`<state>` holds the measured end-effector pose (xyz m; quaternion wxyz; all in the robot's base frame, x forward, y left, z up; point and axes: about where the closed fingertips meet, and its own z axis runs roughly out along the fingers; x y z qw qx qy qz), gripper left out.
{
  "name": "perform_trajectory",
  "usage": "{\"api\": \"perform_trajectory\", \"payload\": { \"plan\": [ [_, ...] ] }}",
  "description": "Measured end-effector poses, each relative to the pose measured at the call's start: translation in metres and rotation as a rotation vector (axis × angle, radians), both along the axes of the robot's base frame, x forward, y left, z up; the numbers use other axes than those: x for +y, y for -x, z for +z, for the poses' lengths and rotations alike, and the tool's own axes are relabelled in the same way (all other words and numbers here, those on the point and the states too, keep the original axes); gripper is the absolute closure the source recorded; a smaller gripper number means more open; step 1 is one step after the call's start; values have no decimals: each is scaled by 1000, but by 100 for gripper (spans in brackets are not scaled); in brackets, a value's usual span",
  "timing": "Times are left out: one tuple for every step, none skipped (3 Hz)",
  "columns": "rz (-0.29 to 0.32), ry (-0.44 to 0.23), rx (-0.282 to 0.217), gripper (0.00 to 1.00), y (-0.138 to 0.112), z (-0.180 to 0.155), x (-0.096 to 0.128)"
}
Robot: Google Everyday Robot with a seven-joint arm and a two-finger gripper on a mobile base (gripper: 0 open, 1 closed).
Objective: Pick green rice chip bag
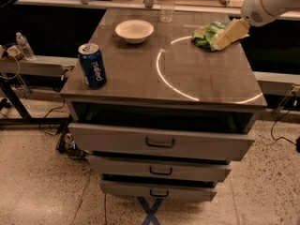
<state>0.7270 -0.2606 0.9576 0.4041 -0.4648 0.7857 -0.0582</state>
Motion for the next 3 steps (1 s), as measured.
{"api": "perform_trajectory", "payload": {
  "plan": [
    [-77, -81, -26, 0, -53, -20, -11],
    [-150, -162, -2, 0, -100, -59, -7],
    [-204, -196, 21, 3, -123, -85, -6]
  ]
}}
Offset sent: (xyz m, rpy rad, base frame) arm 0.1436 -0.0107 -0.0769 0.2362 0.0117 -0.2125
